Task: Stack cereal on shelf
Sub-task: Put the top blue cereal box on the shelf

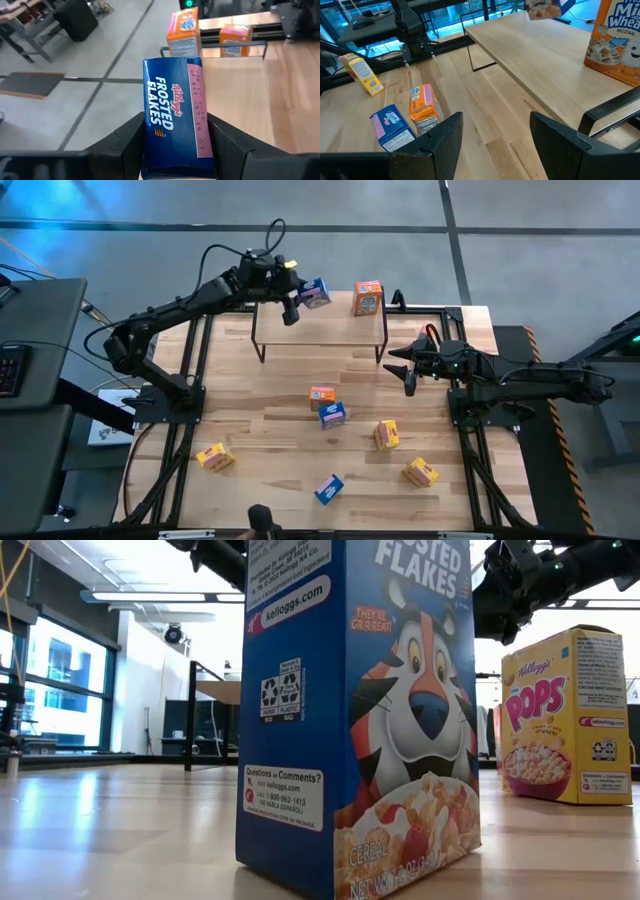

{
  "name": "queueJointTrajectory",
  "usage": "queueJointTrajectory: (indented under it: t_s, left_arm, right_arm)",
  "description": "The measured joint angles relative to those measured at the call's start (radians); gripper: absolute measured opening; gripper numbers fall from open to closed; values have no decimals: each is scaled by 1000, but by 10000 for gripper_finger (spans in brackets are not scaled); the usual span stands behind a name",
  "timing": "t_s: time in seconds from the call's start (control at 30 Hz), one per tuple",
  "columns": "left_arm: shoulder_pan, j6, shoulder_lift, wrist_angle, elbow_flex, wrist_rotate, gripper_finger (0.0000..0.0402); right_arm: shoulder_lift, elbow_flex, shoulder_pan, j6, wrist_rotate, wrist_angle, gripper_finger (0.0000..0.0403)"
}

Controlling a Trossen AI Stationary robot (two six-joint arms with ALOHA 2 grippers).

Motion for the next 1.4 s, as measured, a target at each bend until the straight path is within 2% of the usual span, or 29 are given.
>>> queueJointTrajectory:
  t_s: [0.53, 0.67, 0.9, 1.2, 1.4]
  left_arm:
    - [53, 43, 8, 21, 4, 6, 172]
    - [76, 5, 62, -8, 95, 32, 172]
    - [76, 0, 137, -184, 277, 27, 172]
    - [76, 0, 145, -280, 294, 31, 172]
    - [76, -4, 171, -273, 294, 34, 172]
  right_arm:
    - [0, 0, 0, 1, 2, 2, 224]
    - [0, 0, 0, 0, 15, 2, 224]
    - [0, 0, 0, -25, 13, 2, 224]
    - [0, 0, 0, 3, -9, -9, 224]
    - [0, 0, 0, 26, -11, -21, 224]
